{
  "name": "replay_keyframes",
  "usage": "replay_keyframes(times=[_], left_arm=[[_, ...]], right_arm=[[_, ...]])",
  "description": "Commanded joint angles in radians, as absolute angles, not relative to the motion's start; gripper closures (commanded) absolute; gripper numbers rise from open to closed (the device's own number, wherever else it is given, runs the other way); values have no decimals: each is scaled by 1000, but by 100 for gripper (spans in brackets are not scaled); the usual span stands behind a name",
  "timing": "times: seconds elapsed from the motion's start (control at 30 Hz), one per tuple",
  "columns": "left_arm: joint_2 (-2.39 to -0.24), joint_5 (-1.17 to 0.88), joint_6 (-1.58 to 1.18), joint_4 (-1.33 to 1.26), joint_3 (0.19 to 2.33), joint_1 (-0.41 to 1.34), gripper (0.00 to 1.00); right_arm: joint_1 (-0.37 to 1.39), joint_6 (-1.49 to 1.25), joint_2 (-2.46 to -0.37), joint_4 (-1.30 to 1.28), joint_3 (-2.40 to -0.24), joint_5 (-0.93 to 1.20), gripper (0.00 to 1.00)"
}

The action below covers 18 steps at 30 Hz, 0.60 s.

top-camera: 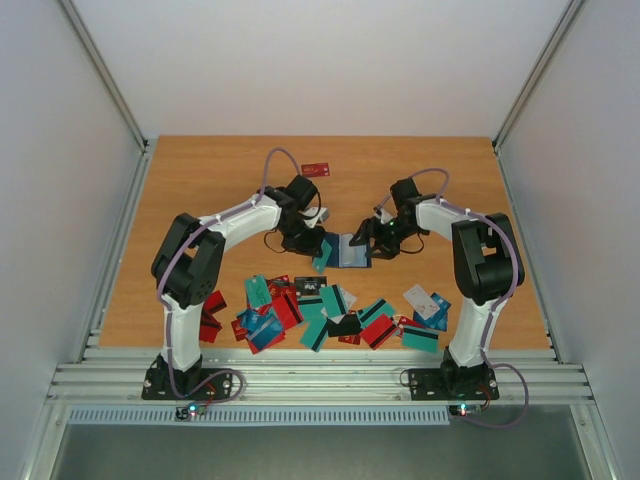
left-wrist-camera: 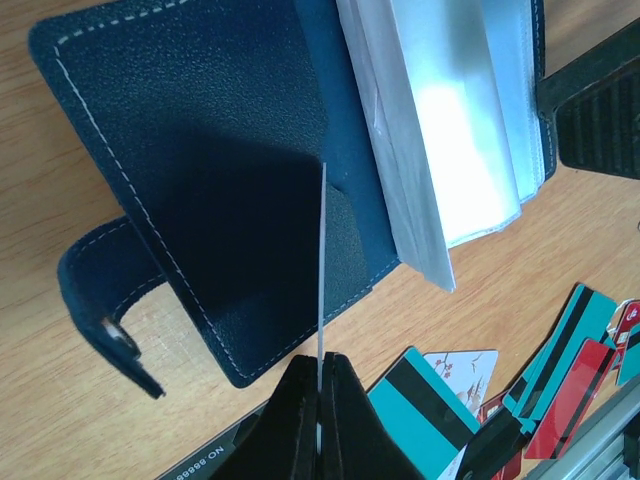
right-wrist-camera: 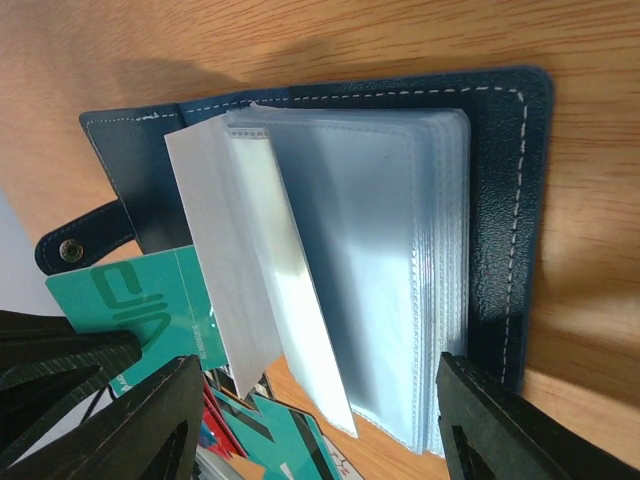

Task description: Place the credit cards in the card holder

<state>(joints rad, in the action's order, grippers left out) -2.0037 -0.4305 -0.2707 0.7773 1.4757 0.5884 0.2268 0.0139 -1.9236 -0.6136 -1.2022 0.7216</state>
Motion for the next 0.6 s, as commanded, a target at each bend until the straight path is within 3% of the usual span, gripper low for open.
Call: replay_keyframes(times=[0.0,0.57], left_arm=[[-2030,-451,-243,793,1504,582,100],[-2043,-503,-257,762,1483,583,100]], right_arm=[[248,34,-1931,-594,-1196,726,35],[296,29,-1948,-585,-1262,777,36]])
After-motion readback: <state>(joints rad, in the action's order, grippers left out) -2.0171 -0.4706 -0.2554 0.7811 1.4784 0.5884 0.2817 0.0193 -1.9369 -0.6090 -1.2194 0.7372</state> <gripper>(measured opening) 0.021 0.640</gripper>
